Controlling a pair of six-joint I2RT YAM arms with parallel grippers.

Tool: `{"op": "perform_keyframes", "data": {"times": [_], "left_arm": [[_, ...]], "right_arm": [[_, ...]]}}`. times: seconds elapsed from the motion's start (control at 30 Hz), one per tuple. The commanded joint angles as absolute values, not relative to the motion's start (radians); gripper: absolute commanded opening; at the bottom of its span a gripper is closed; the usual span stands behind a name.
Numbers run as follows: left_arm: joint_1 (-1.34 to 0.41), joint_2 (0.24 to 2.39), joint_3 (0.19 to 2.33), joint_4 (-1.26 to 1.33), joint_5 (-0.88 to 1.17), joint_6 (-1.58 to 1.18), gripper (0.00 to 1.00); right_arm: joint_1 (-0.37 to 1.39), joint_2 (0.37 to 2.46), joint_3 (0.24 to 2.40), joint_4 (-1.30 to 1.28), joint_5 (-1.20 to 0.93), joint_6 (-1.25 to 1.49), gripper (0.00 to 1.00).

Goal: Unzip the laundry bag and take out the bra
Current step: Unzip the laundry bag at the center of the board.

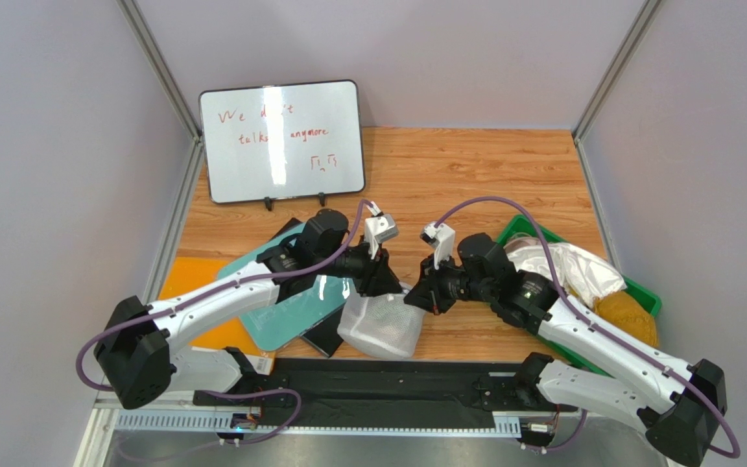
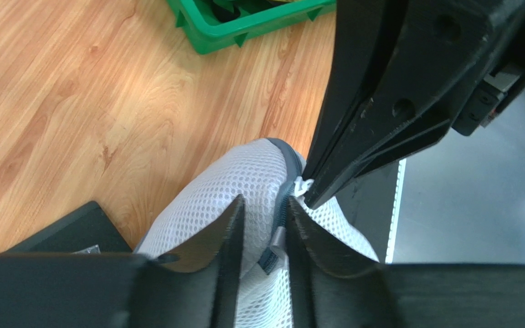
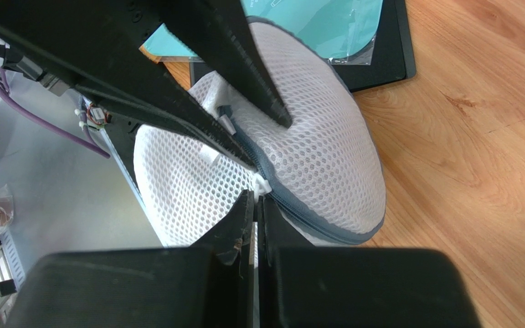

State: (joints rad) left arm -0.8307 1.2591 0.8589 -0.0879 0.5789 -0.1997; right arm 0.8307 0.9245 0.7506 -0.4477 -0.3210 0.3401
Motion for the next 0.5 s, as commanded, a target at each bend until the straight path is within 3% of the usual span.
{"op": "perform_keyframes", "data": {"times": [0.0, 0.13, 0.17, 0.47], "left_arm": [[-0.836, 1.262, 0.841, -0.048, 0.609, -0.195, 0.29], [-0.836, 1.255, 0.836, -0.051, 0.607, -0.192, 0.13], [-0.835, 1.252, 0.835, -0.051, 0.606, -0.19, 0.0], [-0.836, 1.157, 0.821, -0.06, 0.575, -0.153, 0.0]], "right_arm": [[0.838, 0.897, 0.764, -0.4, -0.327, 0.35, 0.0], [0.838, 0.899, 0.768, -0.41, -0.311, 0.347, 0.0], [0.838, 0.899, 0.772, -0.417, -0.304, 0.348, 0.0], [0.812, 0.916, 0.773, -0.442, -0.276, 0.345, 0.0]]}}
